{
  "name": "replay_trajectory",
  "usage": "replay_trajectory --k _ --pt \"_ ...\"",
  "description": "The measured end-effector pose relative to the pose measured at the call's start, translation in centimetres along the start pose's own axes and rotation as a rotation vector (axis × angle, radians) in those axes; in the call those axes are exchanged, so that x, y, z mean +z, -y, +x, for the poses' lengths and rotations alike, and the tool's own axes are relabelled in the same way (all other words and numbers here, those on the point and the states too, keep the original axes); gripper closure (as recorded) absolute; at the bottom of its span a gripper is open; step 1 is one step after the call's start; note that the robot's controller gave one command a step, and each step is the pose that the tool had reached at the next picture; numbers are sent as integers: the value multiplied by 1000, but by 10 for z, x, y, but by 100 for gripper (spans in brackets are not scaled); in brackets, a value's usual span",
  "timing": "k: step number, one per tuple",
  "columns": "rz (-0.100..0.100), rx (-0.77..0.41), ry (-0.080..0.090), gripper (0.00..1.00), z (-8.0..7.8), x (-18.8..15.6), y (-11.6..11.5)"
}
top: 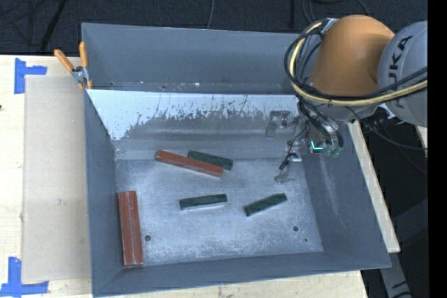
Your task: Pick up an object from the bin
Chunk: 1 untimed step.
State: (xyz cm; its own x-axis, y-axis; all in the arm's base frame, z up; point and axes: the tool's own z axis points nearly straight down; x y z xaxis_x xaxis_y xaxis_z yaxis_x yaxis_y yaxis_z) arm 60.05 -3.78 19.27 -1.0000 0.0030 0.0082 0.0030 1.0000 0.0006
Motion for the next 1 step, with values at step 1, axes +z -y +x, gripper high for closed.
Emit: replay_trajectory --k 1 --pt "-1 -154 -1 0 58 128 13"
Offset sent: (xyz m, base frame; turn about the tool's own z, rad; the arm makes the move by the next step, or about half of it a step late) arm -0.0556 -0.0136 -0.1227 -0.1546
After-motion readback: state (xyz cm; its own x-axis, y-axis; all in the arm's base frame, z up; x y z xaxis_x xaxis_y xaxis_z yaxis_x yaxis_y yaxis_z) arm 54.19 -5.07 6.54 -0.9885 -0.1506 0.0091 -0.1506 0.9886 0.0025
